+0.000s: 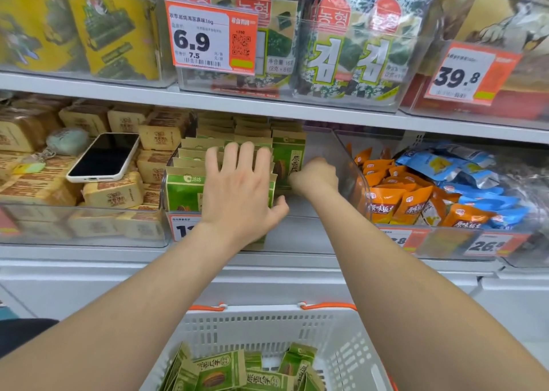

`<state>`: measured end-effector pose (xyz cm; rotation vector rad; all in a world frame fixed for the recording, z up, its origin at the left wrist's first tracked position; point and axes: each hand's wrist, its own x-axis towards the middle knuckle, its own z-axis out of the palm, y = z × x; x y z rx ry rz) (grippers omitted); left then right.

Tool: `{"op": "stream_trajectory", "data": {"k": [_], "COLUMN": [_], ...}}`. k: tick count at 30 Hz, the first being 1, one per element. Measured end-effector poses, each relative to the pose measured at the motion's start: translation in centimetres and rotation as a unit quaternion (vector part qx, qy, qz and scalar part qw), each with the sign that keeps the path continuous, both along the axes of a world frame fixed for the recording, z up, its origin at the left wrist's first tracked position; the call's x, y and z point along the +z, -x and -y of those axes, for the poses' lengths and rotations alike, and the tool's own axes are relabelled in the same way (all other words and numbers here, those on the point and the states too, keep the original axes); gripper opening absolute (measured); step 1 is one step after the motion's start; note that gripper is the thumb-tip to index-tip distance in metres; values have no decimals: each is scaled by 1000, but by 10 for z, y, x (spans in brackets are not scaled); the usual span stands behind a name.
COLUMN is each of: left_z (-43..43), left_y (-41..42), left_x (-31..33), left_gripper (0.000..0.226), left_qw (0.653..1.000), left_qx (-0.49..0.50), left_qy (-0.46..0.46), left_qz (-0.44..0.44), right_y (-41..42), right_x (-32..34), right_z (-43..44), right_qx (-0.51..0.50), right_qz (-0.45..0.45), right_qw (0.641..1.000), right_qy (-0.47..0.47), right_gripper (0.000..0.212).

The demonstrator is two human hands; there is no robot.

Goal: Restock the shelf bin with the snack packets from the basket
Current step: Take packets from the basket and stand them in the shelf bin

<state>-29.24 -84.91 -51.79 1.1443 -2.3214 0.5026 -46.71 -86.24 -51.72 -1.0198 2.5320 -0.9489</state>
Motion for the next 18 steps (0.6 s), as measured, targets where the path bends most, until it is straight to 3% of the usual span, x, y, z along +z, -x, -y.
{"op": "stream_trajectory", "data": {"k": [3, 6, 9, 12, 15, 18], "left_z": [-7, -17, -31, -43, -50, -56], "left_y": [-1, -4, -7, -9, -15, -19], "left_x": [1, -2, -6, -14, -34, -56], "left_gripper": [77, 64, 35, 15, 15, 16], "left_qw": [999, 995, 987, 984, 987, 990], "left_qx": [-23, -80, -125, -152, -143, -114], "left_qy": [2, 30, 66, 56, -19, -78], "left_qz": [-22, -46, -72, -79, -65, 34], "right_y": [-9, -22, -28, -26, -26, -30], "right_x": [8, 7, -11, -33, -60, -100], "right_z": [-21, -45, -68, -93, -114, -131], "right_qx": [33, 84, 116, 156, 227, 291], "right_qz": [-36, -143, -322, -432, -480, -470], "right_qw": [999, 984, 925, 848, 796, 792], "right_qy": [-8, 61, 162, 263, 290, 261], "right_gripper": [32, 11, 16, 11, 9, 15]}}
